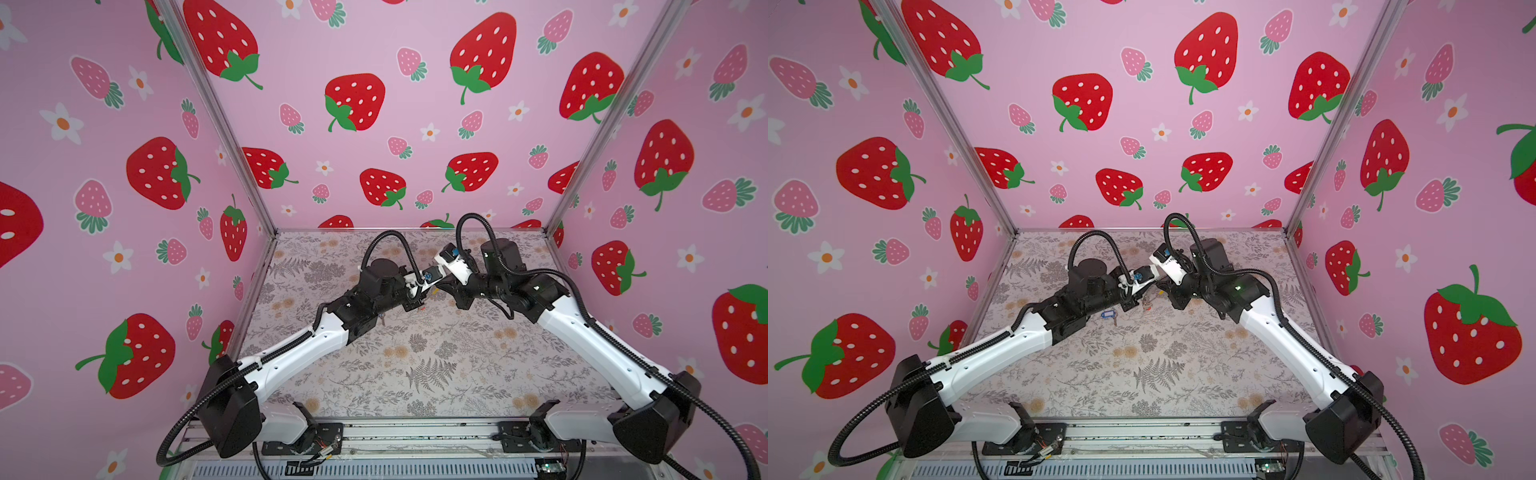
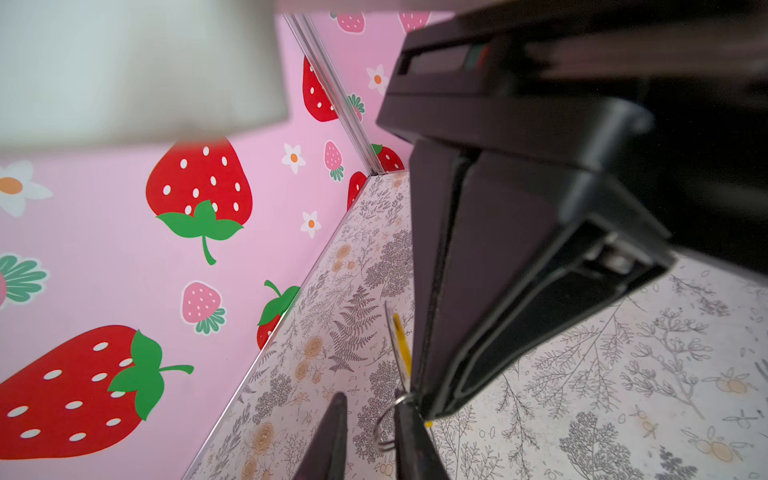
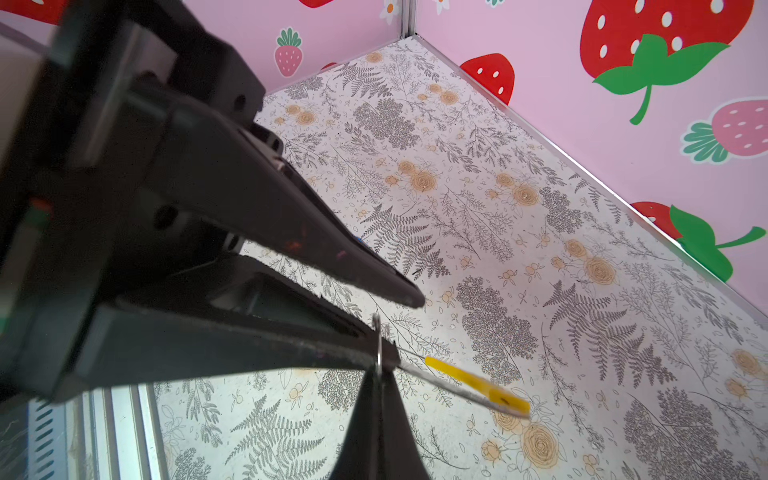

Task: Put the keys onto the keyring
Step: 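Hold the keyring raised between both grippers, adjusting its angle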

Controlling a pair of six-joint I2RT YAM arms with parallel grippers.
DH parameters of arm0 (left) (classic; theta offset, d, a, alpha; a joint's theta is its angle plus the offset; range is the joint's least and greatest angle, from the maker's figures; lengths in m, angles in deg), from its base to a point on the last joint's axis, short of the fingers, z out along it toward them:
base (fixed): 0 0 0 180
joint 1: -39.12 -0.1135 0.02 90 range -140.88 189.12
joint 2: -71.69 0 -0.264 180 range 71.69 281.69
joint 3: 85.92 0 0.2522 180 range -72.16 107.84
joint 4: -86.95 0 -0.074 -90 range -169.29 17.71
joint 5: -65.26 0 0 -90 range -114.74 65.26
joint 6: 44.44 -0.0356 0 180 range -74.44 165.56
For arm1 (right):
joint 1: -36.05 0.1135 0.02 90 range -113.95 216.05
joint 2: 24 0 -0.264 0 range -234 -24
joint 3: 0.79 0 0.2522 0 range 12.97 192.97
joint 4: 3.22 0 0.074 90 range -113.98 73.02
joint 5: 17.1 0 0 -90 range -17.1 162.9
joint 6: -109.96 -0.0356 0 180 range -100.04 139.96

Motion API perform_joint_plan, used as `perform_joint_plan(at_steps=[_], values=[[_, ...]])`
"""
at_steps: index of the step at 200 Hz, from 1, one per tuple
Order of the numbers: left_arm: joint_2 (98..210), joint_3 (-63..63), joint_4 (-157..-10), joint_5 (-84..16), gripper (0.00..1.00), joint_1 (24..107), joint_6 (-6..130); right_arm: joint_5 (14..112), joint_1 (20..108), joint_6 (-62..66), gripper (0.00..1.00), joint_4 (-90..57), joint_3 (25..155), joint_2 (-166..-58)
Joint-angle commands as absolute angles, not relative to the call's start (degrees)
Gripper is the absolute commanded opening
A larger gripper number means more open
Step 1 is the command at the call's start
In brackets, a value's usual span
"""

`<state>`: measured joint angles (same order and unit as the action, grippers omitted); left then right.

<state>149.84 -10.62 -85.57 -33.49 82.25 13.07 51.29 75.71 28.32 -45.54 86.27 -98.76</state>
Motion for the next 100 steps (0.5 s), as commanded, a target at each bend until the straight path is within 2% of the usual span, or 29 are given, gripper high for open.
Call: perform_joint_plan(at_steps=[1, 47, 83, 100], values=[[148.9, -9.3, -85.9, -33.0, 0.27, 82.4, 12.8, 51.5, 76.1, 29.5, 0.0, -44.3, 86.2, -96.7], [148.9, -9.0, -84.9, -33.0, 0.2, 82.3, 13.2, 52.4, 76.1, 29.2, 0.0, -43.3, 86.1, -96.1], [148.2, -9.5, -85.6, -32.9, 0.33, 82.4, 13.8, 53.2, 76.1, 29.0, 0.0, -43.1, 85.8, -96.1], [147.6, -10.0, -86.0, -33.0, 0.35, 82.2, 13.9, 53.6, 76.1, 28.8, 0.0, -43.0, 85.8, -96.2]])
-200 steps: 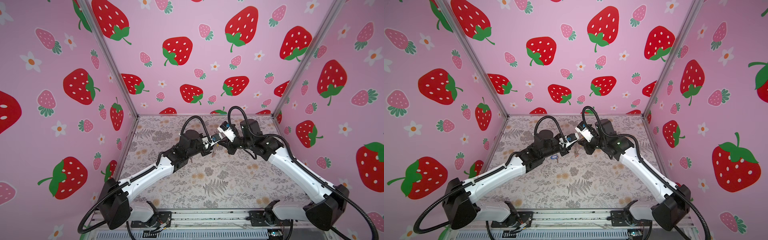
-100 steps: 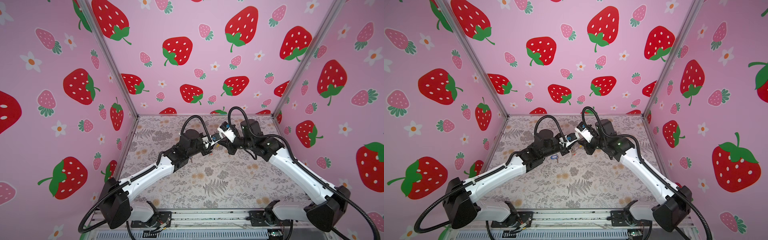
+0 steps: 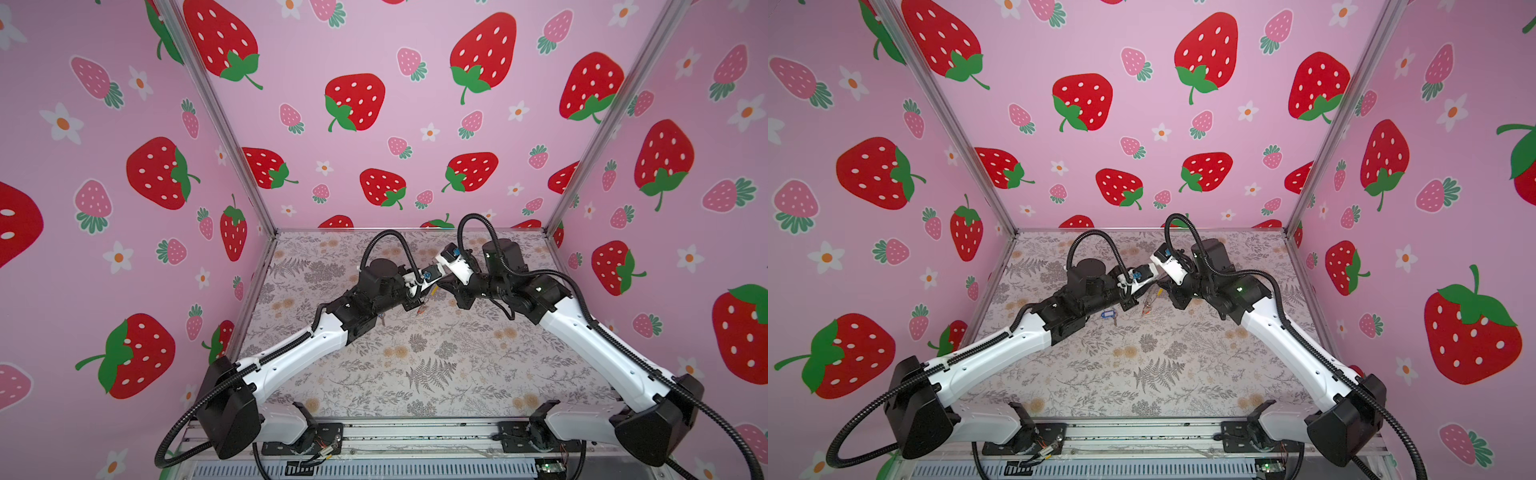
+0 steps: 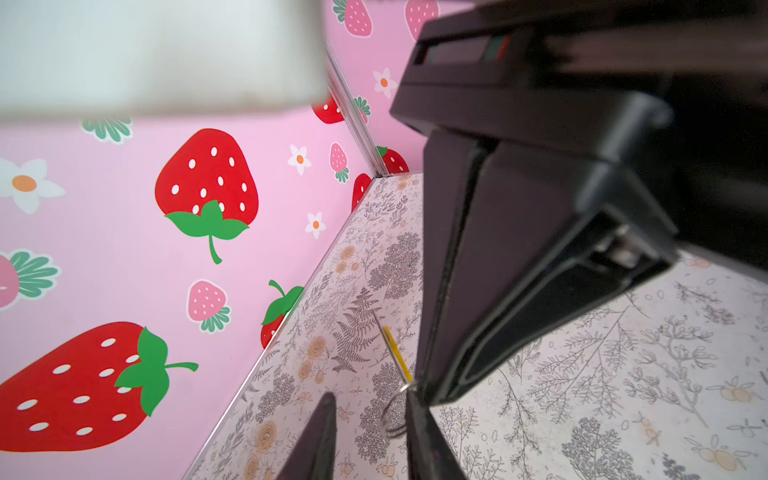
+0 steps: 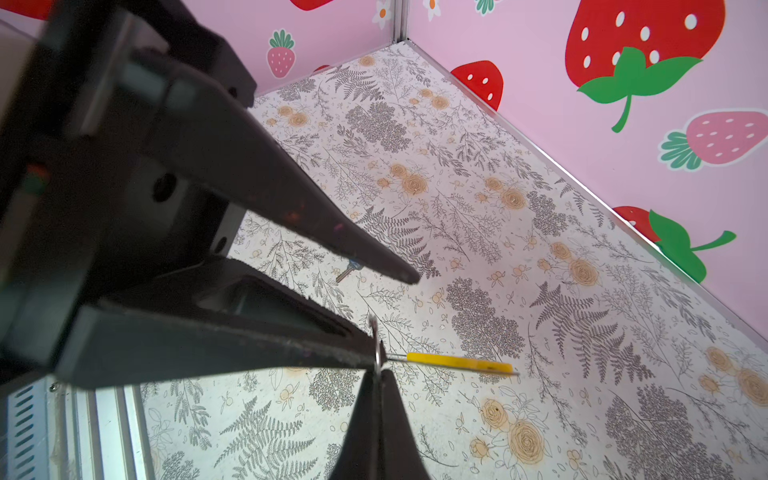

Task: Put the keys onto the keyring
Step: 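Hold the keyring raised between both grippers, adjusting its angle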

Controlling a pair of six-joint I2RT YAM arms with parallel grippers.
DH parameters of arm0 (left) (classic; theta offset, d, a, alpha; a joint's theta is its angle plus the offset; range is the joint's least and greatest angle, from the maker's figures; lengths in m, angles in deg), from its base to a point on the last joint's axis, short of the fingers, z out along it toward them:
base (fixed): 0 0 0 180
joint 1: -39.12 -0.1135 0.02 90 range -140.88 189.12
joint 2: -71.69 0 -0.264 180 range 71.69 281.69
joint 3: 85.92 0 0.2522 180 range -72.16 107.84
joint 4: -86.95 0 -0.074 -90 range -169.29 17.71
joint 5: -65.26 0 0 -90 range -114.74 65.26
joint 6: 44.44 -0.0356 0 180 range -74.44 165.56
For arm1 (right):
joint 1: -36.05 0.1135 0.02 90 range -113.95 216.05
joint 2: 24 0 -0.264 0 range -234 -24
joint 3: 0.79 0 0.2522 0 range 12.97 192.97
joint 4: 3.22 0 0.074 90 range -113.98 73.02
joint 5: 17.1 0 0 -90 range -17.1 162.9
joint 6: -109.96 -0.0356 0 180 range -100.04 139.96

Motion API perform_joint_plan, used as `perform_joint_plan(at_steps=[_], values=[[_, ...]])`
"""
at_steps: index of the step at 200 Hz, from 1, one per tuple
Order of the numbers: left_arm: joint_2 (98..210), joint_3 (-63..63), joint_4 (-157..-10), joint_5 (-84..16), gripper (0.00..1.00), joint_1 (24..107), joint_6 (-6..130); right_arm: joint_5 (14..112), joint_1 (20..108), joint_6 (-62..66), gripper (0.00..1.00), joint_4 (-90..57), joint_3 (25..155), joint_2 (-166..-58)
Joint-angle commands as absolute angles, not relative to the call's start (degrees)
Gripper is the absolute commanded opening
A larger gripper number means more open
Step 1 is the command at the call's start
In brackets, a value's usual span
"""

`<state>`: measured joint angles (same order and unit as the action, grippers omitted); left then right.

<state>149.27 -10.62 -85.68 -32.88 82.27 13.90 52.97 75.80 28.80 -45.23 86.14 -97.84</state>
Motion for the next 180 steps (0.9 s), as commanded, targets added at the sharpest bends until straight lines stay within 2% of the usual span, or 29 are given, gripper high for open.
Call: perform_joint_plan(at_steps=[1, 20, 90, 180], values=[[147.5, -10.1, -86.0, -33.0, 0.35, 82.2, 13.9, 53.6, 76.1, 28.8, 0.0, -43.0, 85.8, -96.2], [147.0, -10.4, -85.7, -32.9, 0.34, 81.9, 14.0, 53.8, 76.1, 28.9, 0.0, -42.7, 85.9, -96.2], [148.1, -9.0, -84.9, -33.7, 0.2, 81.8, 14.4, 52.1, 76.1, 29.3, 0.0, -41.3, 85.7, -95.6], [148.9, -8.6, -85.9, -34.4, 0.2, 81.7, 15.1, 50.9, 76.2, 30.3, 0.0, -40.1, 84.4, -95.4]])
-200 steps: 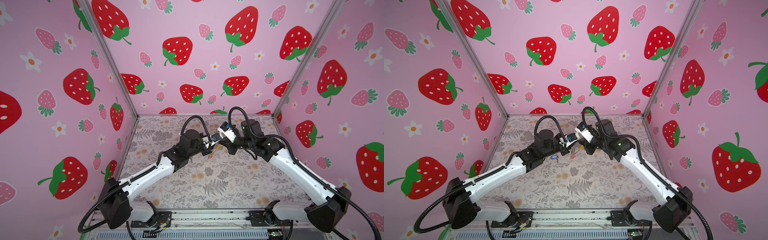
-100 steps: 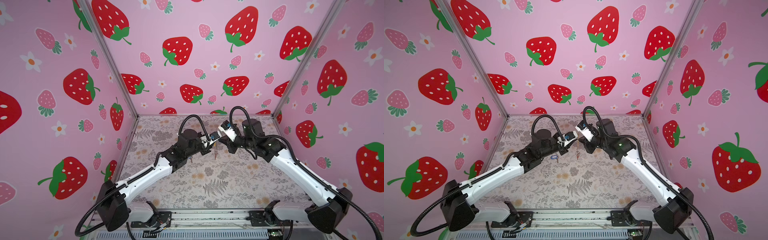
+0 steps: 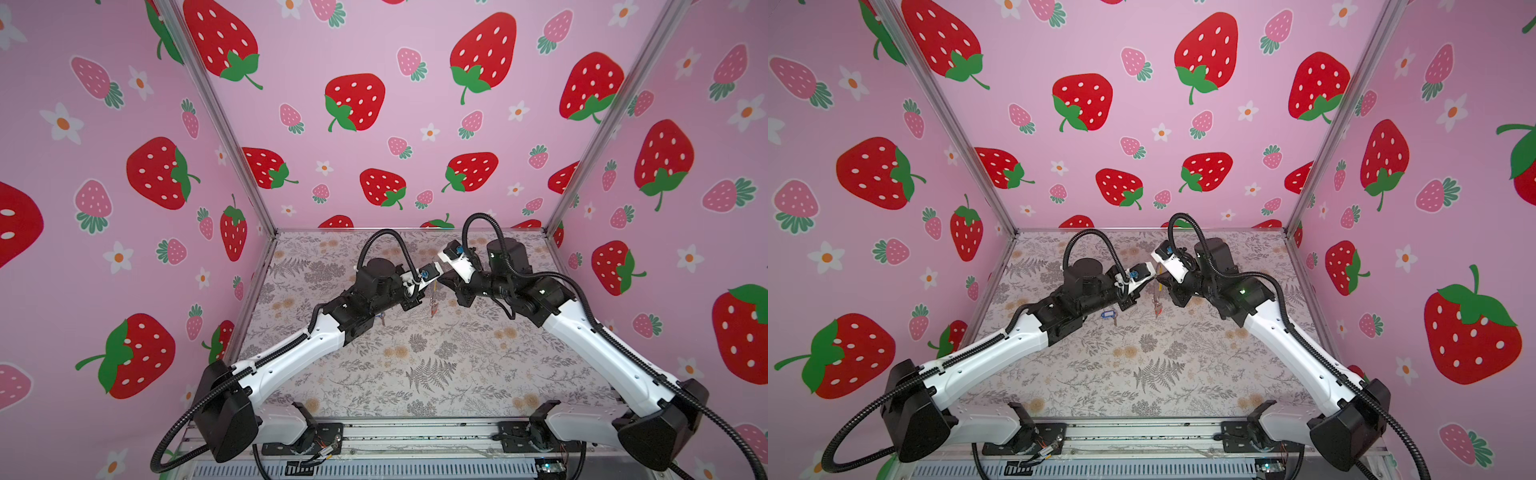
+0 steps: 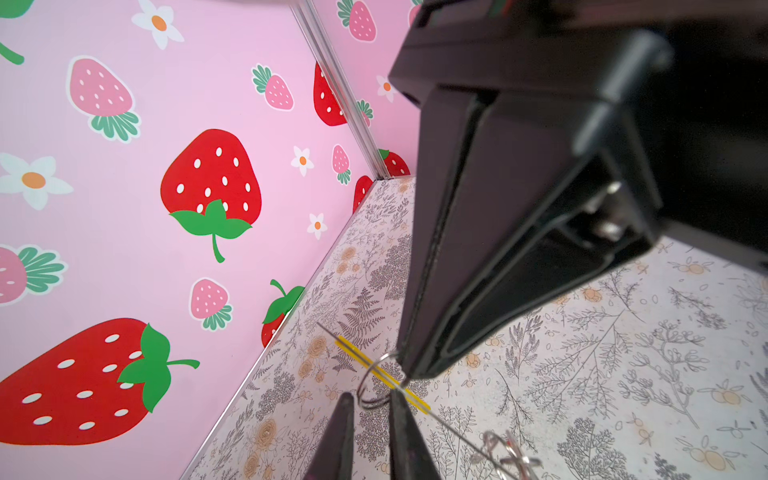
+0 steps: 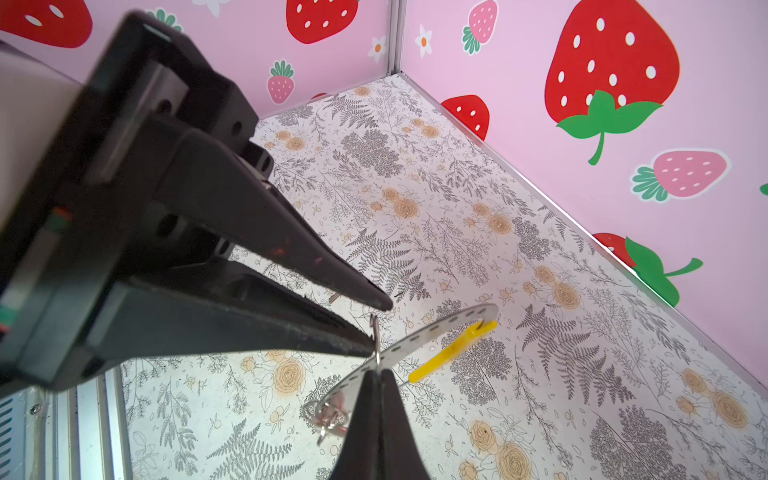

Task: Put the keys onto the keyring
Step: 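Hold the keyring raised between both grippers, adjusting its angle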

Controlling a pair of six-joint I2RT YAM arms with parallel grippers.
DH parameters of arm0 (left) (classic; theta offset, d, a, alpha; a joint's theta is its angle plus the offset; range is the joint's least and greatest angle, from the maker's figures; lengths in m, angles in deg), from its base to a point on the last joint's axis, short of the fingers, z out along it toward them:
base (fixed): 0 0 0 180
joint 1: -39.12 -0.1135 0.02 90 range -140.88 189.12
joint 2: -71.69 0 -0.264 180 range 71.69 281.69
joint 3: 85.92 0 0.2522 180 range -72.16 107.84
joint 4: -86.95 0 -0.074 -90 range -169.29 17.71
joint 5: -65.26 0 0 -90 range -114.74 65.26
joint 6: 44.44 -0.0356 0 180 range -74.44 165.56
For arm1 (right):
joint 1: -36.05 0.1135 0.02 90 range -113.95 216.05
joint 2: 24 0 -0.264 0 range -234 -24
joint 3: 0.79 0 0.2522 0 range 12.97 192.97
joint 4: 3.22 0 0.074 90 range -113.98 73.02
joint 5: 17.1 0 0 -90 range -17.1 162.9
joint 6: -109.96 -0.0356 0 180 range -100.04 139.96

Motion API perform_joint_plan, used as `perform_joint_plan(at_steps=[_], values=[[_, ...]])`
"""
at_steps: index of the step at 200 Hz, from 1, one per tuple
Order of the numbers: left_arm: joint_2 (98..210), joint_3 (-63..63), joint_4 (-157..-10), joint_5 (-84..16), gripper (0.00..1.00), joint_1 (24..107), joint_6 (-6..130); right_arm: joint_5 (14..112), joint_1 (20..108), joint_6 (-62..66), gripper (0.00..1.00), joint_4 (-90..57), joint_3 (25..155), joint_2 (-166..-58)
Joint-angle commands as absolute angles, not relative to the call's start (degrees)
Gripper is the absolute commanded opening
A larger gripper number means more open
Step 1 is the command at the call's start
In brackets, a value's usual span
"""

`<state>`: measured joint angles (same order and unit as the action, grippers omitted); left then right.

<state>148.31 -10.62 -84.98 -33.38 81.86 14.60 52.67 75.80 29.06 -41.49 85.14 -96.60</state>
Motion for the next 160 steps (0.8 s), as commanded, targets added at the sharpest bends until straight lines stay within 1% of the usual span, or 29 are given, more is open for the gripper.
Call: perform_joint_plan(at_steps=[1, 22, 75, 160], values=[[148.9, -8.6, -85.9, -34.4, 0.2, 81.7, 15.1, 50.8, 76.2, 30.3, 0.0, -40.2, 84.4, -95.4], [149.0, -8.6, -86.1, -34.4, 0.2, 81.7, 15.3, 51.2, 76.2, 30.7, 0.0, -40.0, 84.0, -95.2], [149.4, -8.4, -86.0, -35.2, 0.13, 81.7, 15.3, 50.2, 76.3, 31.5, 0.0, -39.1, 83.4, -94.6], [149.7, -8.2, -86.5, -35.7, 0.14, 81.7, 15.5, 49.5, 76.3, 32.2, 0.0, -38.4, 82.6, -94.2]])
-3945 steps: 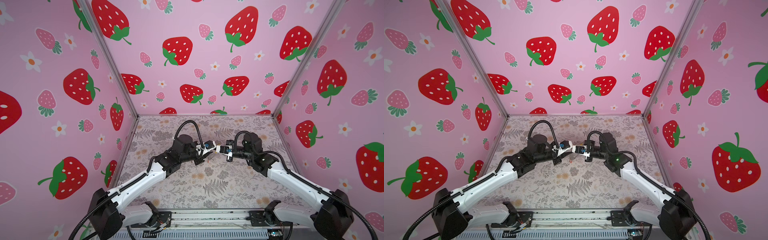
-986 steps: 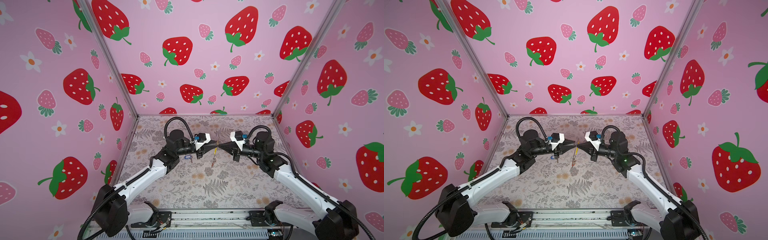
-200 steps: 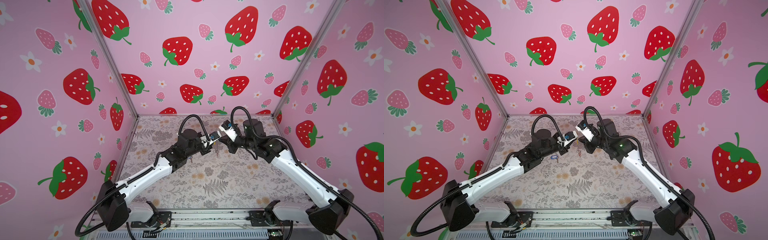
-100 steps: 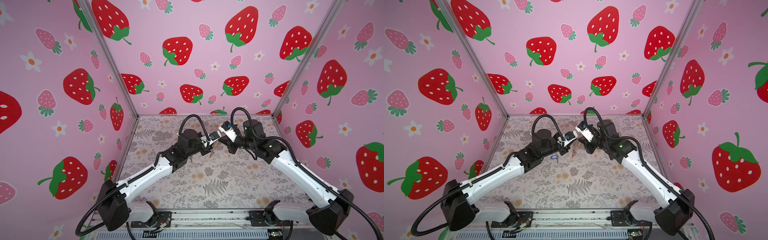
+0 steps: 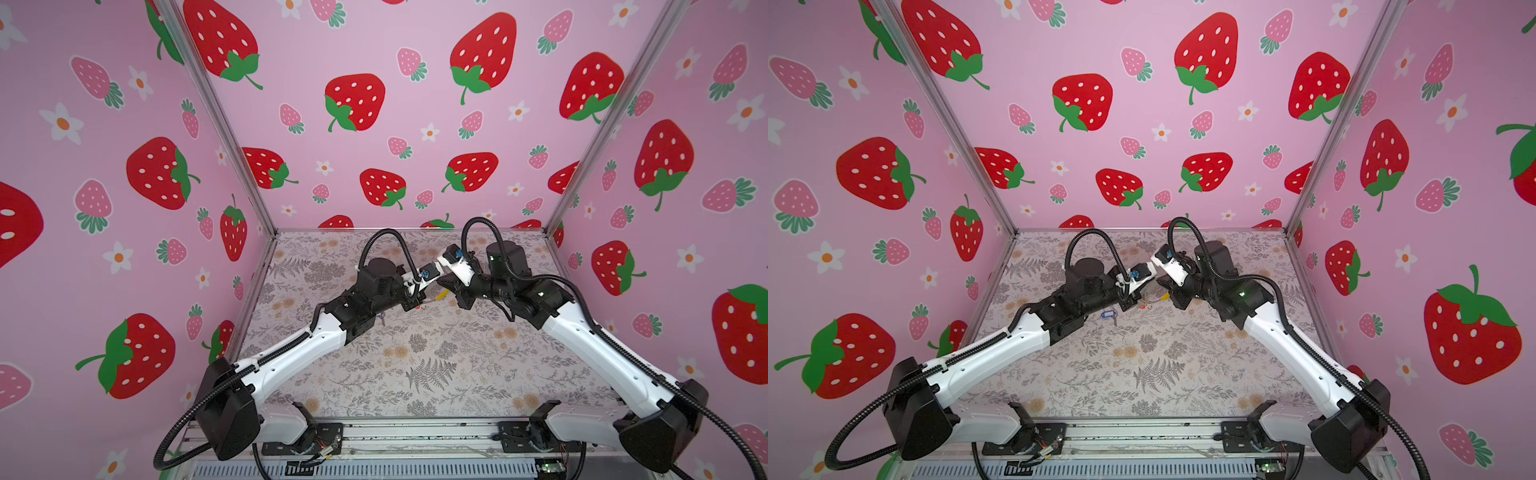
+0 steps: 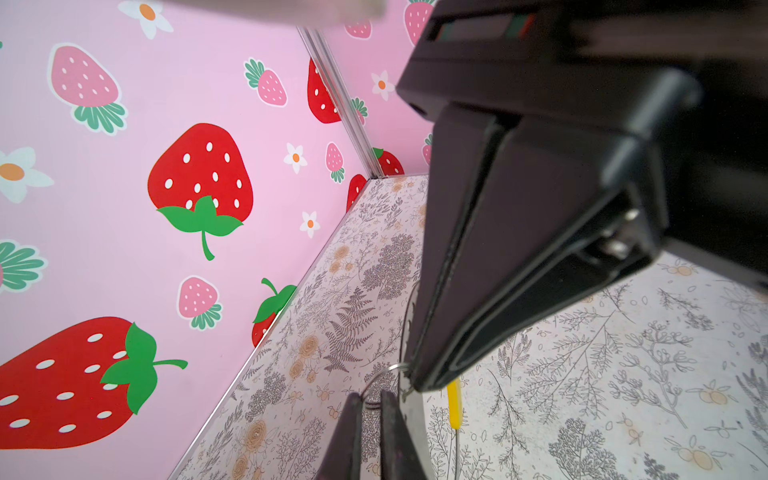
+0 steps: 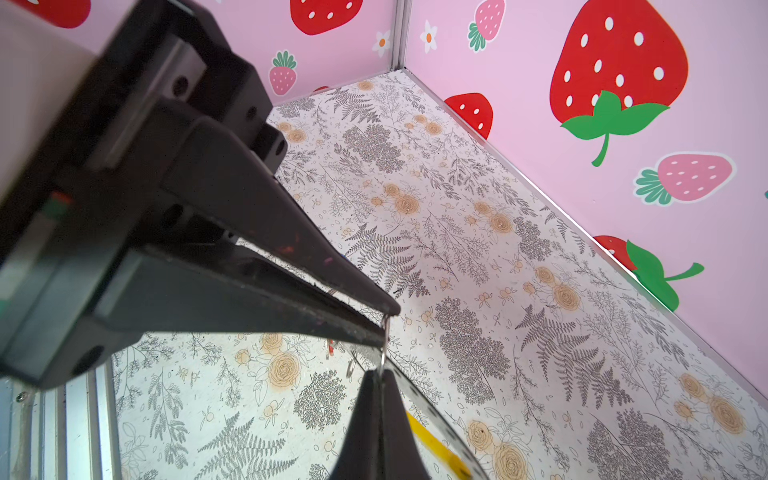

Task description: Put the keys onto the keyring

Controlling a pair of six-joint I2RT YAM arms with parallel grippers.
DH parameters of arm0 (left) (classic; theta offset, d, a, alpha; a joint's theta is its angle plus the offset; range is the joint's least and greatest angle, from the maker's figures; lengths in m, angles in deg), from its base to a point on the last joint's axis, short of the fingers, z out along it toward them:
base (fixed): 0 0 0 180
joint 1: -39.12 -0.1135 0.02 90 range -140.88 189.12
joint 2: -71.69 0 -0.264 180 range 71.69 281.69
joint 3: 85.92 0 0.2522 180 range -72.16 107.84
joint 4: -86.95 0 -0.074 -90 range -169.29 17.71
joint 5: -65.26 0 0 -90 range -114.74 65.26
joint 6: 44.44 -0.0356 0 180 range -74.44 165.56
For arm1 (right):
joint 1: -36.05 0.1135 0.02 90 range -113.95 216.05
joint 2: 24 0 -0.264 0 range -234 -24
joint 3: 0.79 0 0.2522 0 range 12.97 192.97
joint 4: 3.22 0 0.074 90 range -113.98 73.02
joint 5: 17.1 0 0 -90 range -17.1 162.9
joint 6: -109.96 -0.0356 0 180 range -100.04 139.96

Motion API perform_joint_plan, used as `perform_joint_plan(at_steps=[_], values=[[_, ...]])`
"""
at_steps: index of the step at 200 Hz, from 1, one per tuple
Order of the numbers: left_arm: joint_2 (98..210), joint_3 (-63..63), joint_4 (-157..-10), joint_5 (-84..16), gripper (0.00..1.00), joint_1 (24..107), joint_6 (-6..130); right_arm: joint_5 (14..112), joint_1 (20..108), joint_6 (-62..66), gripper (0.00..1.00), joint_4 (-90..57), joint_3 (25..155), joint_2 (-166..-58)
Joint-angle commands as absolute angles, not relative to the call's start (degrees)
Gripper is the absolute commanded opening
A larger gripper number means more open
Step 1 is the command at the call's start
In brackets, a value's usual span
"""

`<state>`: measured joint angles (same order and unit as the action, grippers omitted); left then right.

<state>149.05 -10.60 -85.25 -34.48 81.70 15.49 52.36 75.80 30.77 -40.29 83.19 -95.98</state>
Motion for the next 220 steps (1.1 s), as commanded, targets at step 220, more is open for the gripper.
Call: perform_joint_plan(at_steps=[220], values=[[148.1, -9.6, -87.6, -37.2, 0.23, 81.1, 16.2, 50.7, 76.4, 34.0, 0.0, -38.1, 81.7, -93.9]])
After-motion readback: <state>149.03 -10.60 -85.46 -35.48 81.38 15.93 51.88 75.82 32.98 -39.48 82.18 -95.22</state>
